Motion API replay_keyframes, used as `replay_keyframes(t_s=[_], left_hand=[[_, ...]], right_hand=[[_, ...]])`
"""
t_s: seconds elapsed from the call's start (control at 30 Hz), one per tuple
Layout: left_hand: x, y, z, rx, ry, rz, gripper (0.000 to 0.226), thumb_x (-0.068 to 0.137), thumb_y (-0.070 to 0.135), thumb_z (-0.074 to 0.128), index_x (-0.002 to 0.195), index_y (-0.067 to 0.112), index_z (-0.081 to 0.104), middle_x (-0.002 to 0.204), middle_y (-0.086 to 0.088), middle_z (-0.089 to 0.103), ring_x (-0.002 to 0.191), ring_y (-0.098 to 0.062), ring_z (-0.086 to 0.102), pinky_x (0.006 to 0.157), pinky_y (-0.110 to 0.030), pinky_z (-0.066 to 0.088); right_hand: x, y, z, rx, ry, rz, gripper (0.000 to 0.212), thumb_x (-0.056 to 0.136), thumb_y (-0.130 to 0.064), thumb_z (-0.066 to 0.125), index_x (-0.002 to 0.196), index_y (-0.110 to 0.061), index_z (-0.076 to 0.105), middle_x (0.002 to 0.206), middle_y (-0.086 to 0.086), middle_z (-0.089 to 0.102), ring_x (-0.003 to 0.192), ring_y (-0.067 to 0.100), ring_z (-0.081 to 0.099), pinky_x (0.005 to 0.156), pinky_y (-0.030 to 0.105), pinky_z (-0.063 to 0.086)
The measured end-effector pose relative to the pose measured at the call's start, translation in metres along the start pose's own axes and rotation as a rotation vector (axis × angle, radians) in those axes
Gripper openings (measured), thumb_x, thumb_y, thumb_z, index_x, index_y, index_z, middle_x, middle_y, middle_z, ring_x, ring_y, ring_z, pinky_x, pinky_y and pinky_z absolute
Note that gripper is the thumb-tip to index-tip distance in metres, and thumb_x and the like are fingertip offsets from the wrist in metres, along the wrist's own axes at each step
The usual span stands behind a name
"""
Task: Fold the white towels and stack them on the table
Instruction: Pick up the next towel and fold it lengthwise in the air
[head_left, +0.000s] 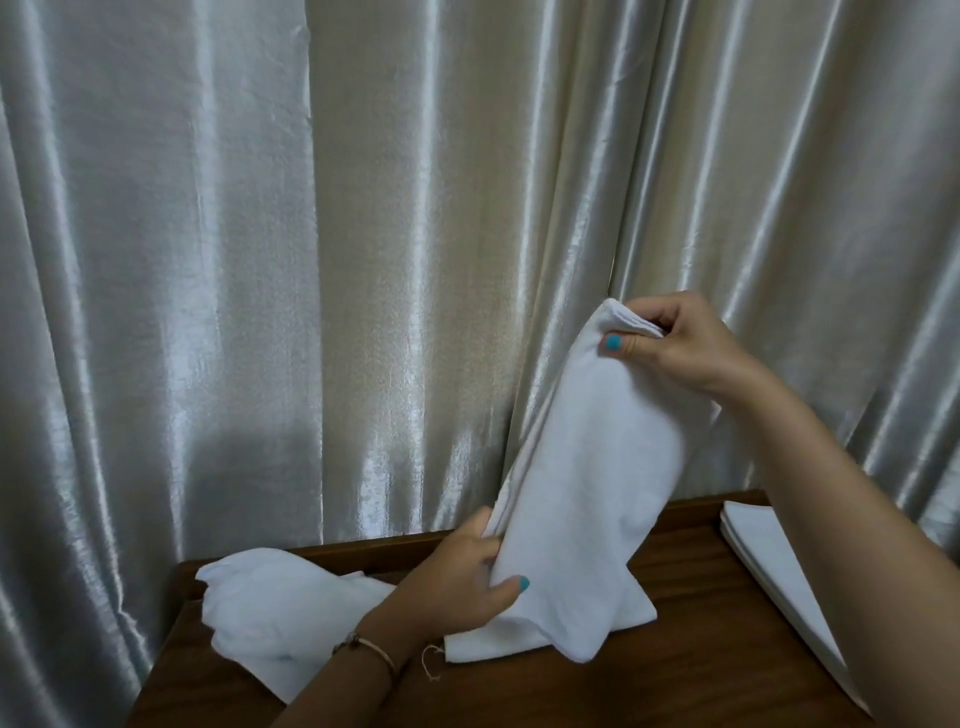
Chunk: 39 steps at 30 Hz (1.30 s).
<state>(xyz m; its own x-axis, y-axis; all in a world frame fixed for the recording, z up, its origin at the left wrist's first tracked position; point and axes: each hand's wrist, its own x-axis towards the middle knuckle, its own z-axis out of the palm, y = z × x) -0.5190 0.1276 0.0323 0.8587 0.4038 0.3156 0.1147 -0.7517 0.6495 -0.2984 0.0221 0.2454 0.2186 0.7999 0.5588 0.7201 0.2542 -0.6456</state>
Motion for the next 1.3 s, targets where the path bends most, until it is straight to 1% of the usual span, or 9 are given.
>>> replay_keyframes(t_s=[0.17,0.3,0.43,0.57,0.8,0.93,1.03,1.17,1.3], left_hand=[[-0.010,-0.009,0.001,-0.080,0.098,0.020,0.026,0.095,0.042,0.050,0.109,0.026,0.066,0.117,0.020,0.046,0.111,-0.001,0.052,0.093,-0.013,0.043],[-0.008,-0.002,-0.001,-0.157,0.144,0.050,0.012,0.097,0.041,0.045,0.100,0.043,0.056,0.103,0.018,0.052,0.096,-0.006,0.057,0.078,-0.009,0.041],[0.003,0.001,0.020,-0.320,0.189,-0.020,0.016,0.099,0.036,0.036,0.102,0.038,0.051,0.092,0.005,0.057,0.077,-0.013,0.056,0.071,-0.025,0.044],[0.024,0.017,0.041,-0.404,0.189,0.003,0.042,0.094,0.025,0.055,0.124,0.049,0.038,0.122,0.030,0.048,0.116,0.004,0.051,0.090,-0.007,0.042],[0.057,0.043,0.050,-0.476,0.259,0.055,0.059,0.083,0.038,0.069,0.128,0.049,0.032,0.126,0.033,0.043,0.120,0.007,0.046,0.090,-0.004,0.041],[0.063,0.051,0.047,-0.540,0.280,0.044,0.045,0.083,0.032,0.066,0.119,0.045,0.043,0.119,0.023,0.053,0.114,-0.001,0.054,0.092,-0.020,0.049],[0.067,0.057,0.042,-0.418,0.335,0.100,0.034,0.083,0.023,0.064,0.111,0.038,0.051,0.114,0.016,0.052,0.113,0.000,0.052,0.093,-0.013,0.041],[0.072,0.062,0.033,-0.442,0.283,0.094,0.041,0.083,0.022,0.068,0.121,0.030,0.052,0.117,0.011,0.049,0.112,0.000,0.052,0.094,-0.013,0.043],[0.066,0.056,0.026,-0.377,0.195,0.086,0.021,0.082,0.031,0.069,0.102,0.025,0.069,0.106,0.009,0.055,0.098,-0.004,0.058,0.087,-0.018,0.049]], right_hand=[[-0.005,0.031,-0.026,-0.048,0.111,0.052,0.004,0.081,-0.007,0.073,0.084,-0.008,0.071,0.051,-0.022,0.057,0.052,-0.008,0.047,0.050,0.008,0.037],[-0.013,0.048,-0.035,-0.007,0.224,0.083,0.007,0.082,-0.001,0.070,0.086,-0.006,0.068,0.049,-0.025,0.056,0.050,-0.010,0.046,0.050,0.006,0.034],[-0.012,0.043,-0.033,0.003,0.208,0.062,0.010,0.080,-0.003,0.072,0.078,-0.011,0.067,0.049,-0.023,0.055,0.050,-0.010,0.045,0.050,0.006,0.034],[-0.007,0.031,-0.030,-0.043,0.115,0.012,0.008,0.078,-0.003,0.074,0.085,-0.005,0.072,0.054,-0.023,0.059,0.055,-0.008,0.049,0.054,0.008,0.038],[-0.006,0.023,-0.036,-0.037,0.014,-0.024,0.020,0.077,0.002,0.073,0.081,-0.018,0.071,0.060,-0.022,0.065,0.061,-0.009,0.055,0.058,0.009,0.043],[-0.008,0.024,-0.043,-0.051,-0.002,-0.008,0.013,0.076,0.000,0.074,0.080,-0.012,0.073,0.065,-0.014,0.064,0.068,0.000,0.053,0.062,0.016,0.043],[-0.008,0.024,-0.044,-0.073,-0.019,-0.013,0.014,0.077,0.000,0.074,0.078,-0.014,0.071,0.072,0.000,0.062,0.072,0.005,0.051,0.065,0.025,0.041],[-0.007,0.024,-0.043,-0.057,-0.028,-0.012,0.028,0.076,0.000,0.075,0.070,-0.027,0.071,0.062,-0.015,0.063,0.066,-0.001,0.051,0.060,0.016,0.042],[-0.007,0.022,-0.045,-0.060,-0.021,-0.020,0.025,0.076,0.000,0.075,0.073,-0.025,0.071,0.062,-0.015,0.063,0.065,-0.002,0.052,0.060,0.014,0.042]])
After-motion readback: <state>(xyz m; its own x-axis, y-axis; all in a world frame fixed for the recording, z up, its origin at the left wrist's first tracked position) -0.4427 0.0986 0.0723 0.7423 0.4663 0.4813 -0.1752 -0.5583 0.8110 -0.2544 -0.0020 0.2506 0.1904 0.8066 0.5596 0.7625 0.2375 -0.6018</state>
